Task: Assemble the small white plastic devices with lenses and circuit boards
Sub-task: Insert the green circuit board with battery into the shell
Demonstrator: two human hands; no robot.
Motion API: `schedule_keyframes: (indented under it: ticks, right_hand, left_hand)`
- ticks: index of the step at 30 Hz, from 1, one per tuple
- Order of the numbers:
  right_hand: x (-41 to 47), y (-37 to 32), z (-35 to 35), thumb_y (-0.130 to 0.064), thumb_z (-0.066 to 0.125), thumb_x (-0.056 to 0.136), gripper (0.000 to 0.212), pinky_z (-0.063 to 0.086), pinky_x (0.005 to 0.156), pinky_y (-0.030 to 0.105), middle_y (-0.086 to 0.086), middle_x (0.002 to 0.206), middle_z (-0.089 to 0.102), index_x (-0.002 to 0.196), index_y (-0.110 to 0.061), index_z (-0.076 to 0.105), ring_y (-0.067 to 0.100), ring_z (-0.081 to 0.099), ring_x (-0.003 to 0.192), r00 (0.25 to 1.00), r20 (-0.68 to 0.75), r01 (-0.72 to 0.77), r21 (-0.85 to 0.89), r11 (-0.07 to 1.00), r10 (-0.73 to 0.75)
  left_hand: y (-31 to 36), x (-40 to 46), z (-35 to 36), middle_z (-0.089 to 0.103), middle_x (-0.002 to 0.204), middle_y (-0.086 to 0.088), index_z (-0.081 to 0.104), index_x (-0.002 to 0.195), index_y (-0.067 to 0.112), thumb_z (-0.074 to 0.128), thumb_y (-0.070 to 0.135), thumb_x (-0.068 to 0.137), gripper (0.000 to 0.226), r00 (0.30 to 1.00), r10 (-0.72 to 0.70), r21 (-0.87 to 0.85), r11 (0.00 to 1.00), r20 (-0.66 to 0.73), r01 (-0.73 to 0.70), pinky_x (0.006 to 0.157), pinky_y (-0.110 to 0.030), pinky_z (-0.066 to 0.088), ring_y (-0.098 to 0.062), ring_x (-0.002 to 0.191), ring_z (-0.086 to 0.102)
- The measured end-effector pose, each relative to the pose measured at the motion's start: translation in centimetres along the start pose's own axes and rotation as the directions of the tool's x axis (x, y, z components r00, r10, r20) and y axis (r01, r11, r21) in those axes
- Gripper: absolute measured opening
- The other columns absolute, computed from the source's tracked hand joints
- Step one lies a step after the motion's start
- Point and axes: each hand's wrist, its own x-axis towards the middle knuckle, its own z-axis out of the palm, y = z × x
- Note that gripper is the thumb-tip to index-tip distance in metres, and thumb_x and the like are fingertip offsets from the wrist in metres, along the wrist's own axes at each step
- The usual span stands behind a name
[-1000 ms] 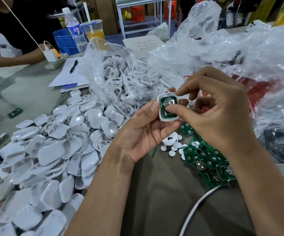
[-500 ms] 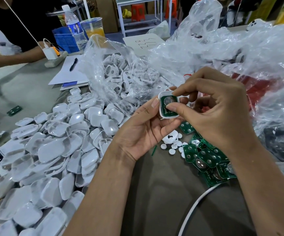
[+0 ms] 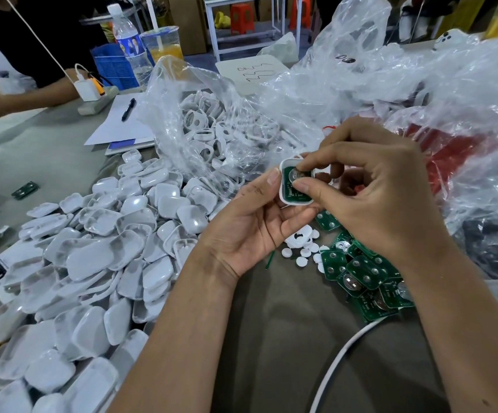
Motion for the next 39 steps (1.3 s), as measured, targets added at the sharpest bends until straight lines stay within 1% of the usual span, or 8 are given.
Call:
schedule_keyframes:
  ticks: [5, 14, 19, 28, 31, 33, 36, 39]
  right_hand:
    - [0.05, 0.39, -0.18, -0.024, 0.087, 0.084, 0.012, 0.050, 0.052, 0.035, -0.003, 0.089, 0.066, 0.092, -0.017, 0.081, 0.016, 0.060, 0.073, 0.998, 0.046, -0.034, 0.011, 0.999, 0.034]
    - [0.13, 0.20, -0.23, -0.023, 0.086, 0.083, 0.012, 0.051, 0.054, 0.032, -0.001, 0.090, 0.064, 0.091, -0.017, 0.079, 0.016, 0.058, 0.074, 0.996, 0.075, -0.039, 0.018, 0.999, 0.037]
    - [0.25, -0.11, -0.34, -0.022, 0.087, 0.083, 0.013, 0.045, 0.061, 0.020, -0.005, 0.090, 0.063, 0.091, -0.017, 0.078, 0.016, 0.060, 0.076, 0.997, 0.070, -0.037, 0.018, 0.999, 0.036]
    - [0.26, -0.26, -0.46, -0.023, 0.086, 0.083, 0.014, 0.049, 0.063, 0.022, -0.007, 0.091, 0.063, 0.091, -0.016, 0.077, 0.015, 0.060, 0.077, 0.997, 0.072, -0.022, 0.004, 1.000, 0.022]
    - [0.23, -0.16, -0.41, -0.022, 0.086, 0.083, 0.014, 0.051, 0.057, 0.027, -0.006, 0.091, 0.063, 0.091, -0.017, 0.077, 0.015, 0.061, 0.078, 0.997, 0.072, -0.032, 0.023, 0.999, 0.031]
    - [0.17, -0.09, -0.32, -0.021, 0.086, 0.083, 0.013, 0.051, 0.054, 0.029, -0.007, 0.090, 0.063, 0.092, -0.017, 0.077, 0.014, 0.062, 0.078, 0.997, 0.063, -0.042, 0.046, 0.998, 0.039]
    - [0.08, 0.02, -0.26, -0.020, 0.086, 0.083, 0.014, 0.049, 0.054, 0.023, -0.007, 0.088, 0.062, 0.092, -0.018, 0.076, 0.013, 0.062, 0.076, 0.998, 0.031, -0.052, 0.059, 0.997, 0.050]
    - [0.02, 0.12, -0.18, -0.018, 0.087, 0.083, 0.011, 0.044, 0.053, 0.021, -0.004, 0.088, 0.064, 0.087, -0.017, 0.076, 0.012, 0.060, 0.073, 0.999, 0.011, -0.053, 0.054, 0.997, 0.053]
  left_hand:
    - [-0.09, 0.07, 0.04, 0.076, 0.106, -0.017, 0.078, 0.108, 0.007, 0.081, 0.025, 0.082, 0.032, 1.000, 0.000, 0.040, 0.999, -0.009, 0.000, 0.077, -0.028, 0.063, -0.026, 0.091, 0.078]
    - [-0.20, 0.04, 0.06, 0.076, 0.103, -0.017, 0.077, 0.108, 0.005, 0.084, 0.023, 0.078, 0.035, 1.000, 0.014, 0.032, 0.999, -0.008, -0.013, 0.074, -0.028, 0.064, -0.026, 0.089, 0.078]
    - [-0.26, 0.07, 0.00, 0.075, 0.108, -0.019, 0.078, 0.108, 0.005, 0.086, 0.019, 0.076, 0.036, 0.999, 0.031, 0.027, 0.999, -0.009, -0.031, 0.075, -0.030, 0.064, -0.027, 0.092, 0.077]
    - [-0.33, 0.01, 0.07, 0.076, 0.107, -0.018, 0.078, 0.108, 0.005, 0.085, 0.017, 0.075, 0.036, 0.999, 0.043, 0.026, 0.999, -0.015, -0.042, 0.075, -0.031, 0.064, -0.026, 0.092, 0.077]
    - [-0.35, 0.05, 0.10, 0.075, 0.108, -0.020, 0.078, 0.108, 0.005, 0.087, 0.018, 0.072, 0.039, 0.999, 0.044, 0.022, 0.999, -0.030, -0.044, 0.075, -0.032, 0.064, -0.027, 0.092, 0.077]
    - [-0.35, 0.04, 0.23, 0.077, 0.105, -0.016, 0.079, 0.104, 0.007, 0.087, 0.018, 0.074, 0.034, 0.999, 0.046, 0.019, 0.999, -0.019, -0.046, 0.075, -0.030, 0.064, -0.024, 0.091, 0.078]
    - [-0.48, 0.11, 0.35, 0.077, 0.105, -0.014, 0.079, 0.104, 0.007, 0.082, 0.018, 0.078, 0.028, 0.999, 0.043, -0.004, 0.999, -0.027, -0.043, 0.076, -0.030, 0.063, -0.024, 0.091, 0.078]
    - [-0.52, 0.29, 0.30, 0.076, 0.110, -0.015, 0.077, 0.111, 0.007, 0.066, 0.016, 0.089, 0.026, 0.997, 0.048, -0.016, 0.999, -0.054, -0.049, 0.080, -0.031, 0.063, -0.025, 0.094, 0.077]
